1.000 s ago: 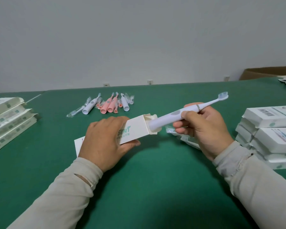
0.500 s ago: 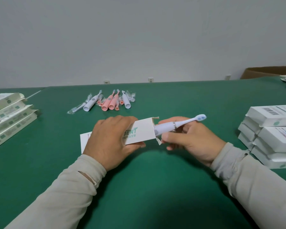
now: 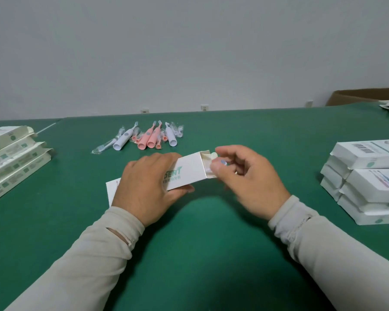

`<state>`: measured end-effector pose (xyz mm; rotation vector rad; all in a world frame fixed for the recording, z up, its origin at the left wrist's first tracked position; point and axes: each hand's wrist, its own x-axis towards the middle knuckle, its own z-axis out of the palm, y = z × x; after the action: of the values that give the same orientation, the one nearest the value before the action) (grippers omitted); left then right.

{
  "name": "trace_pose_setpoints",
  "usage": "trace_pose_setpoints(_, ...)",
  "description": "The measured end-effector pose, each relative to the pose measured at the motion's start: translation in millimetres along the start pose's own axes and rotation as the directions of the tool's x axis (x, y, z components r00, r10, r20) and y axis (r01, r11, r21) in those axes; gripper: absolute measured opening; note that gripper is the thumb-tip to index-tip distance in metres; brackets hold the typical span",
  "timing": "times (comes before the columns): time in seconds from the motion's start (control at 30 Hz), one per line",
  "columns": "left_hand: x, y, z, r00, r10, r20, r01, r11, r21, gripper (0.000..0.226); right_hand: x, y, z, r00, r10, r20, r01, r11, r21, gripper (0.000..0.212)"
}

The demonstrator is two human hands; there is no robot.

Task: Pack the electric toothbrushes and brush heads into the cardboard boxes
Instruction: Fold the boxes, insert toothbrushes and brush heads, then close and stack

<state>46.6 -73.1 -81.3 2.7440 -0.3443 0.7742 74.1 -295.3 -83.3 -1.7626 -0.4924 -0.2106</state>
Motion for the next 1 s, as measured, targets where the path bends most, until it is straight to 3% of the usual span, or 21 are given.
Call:
trace_pose_setpoints(0.17,-1.6,-2.4,-2.7,1.0,-0.007,0.007,0.007,1.0,0.007,0.062,-0.3,-0.5,-17.1,0.998,-0.044,-0.039,0.042,0.998,-0.057,0.024)
trace_pose_setpoints(0.3,0.0,1.7,0.3,1.0,0.009,0.014,-0.009,1.0,0.011,0.059,-1.8,-1.7,-8.2,0.985,0.1,0.138,-0.115,0.988,0.107,0.023)
trace_pose_setpoints(0.4,-1.7,3.8,6.0,0.999,0.032,0.016,-0.032,0.999,0.008,0.064,-5.6,0.6,2.4,0.963,0.101,0.25,-0.14,0.98,0.143,0.021)
trace_pose_setpoints(0.5,-0.4,-5.9,5.1,0.998,-0.049,0.049,0.049,0.999,0.021,0.08,-3.1,4.1,-1.3,0.984,0.042,0.175,-0.07,0.986,0.154,0.022)
trace_pose_setpoints(0.57,-1.1,-20.1,2.6,0.984,-0.155,0.085,0.152,0.988,0.036,0.072,0.0,5.9,-8.8,0.991,0.035,0.133,-0.062,0.978,0.201,0.021)
trace_pose_setpoints(0.67,-4.6,-35.4,2.1,0.955,-0.256,0.149,0.261,0.965,-0.017,0.056,0.3,4.9,-14.0,0.983,0.028,0.181,-0.059,0.984,0.17,0.024)
trace_pose_setpoints(0.83,-1.5,-37.1,4.6,0.959,-0.252,0.13,0.258,0.966,-0.026,0.053,1.4,4.4,-20.3,0.994,0.002,0.109,-0.002,1.0,-0.002,0.028)
trace_pose_setpoints(1.0,-2.8,-42.0,4.5,0.96,-0.252,0.118,0.259,0.965,-0.048,0.05,3.0,4.2,-28.8,0.998,-0.006,0.062,0.007,1.0,-0.018,0.011)
